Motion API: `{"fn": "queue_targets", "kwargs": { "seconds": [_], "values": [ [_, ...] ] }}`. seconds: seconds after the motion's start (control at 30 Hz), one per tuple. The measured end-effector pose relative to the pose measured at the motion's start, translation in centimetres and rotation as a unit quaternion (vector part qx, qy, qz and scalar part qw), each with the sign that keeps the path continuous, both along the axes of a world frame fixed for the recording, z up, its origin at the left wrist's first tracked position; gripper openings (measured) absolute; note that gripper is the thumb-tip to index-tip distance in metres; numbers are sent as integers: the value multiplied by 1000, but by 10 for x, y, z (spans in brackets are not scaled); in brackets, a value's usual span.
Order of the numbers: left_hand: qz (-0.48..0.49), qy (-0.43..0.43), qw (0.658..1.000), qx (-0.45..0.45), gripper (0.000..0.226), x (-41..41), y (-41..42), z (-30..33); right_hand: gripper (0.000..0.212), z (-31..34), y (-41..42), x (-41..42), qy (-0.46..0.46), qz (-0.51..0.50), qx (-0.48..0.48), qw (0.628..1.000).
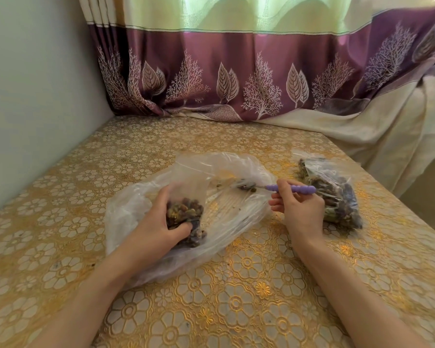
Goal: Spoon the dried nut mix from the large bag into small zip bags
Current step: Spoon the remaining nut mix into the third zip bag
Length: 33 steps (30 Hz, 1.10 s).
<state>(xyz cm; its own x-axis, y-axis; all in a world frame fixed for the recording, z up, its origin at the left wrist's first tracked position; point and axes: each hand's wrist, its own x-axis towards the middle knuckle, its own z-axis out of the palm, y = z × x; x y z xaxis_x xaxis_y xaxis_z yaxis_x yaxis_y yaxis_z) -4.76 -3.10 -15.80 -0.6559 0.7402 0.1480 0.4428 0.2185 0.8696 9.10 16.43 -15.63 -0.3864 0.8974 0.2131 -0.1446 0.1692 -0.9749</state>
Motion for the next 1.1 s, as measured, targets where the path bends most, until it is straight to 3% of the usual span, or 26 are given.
{"fn": "queue_targets", "kwargs": {
  "seconds": [0.37,0.77,0.97,1.1],
  "values": [
    [-3,-6,1000,2,69,0,-1,1,13,15,-4,8,74,53,-219,972],
    [-7,-6,1000,5,68,-1,0,0,16,20,-11,18,44,54,-229,971],
    [-2,4,1000,3,71,-1,-2,1,36,28,-19,17,106,90,-196,971],
    [-7,9,1000,7,74,-1,0,5,19,44,-22,16,173,133,-133,967]
  ]
}}
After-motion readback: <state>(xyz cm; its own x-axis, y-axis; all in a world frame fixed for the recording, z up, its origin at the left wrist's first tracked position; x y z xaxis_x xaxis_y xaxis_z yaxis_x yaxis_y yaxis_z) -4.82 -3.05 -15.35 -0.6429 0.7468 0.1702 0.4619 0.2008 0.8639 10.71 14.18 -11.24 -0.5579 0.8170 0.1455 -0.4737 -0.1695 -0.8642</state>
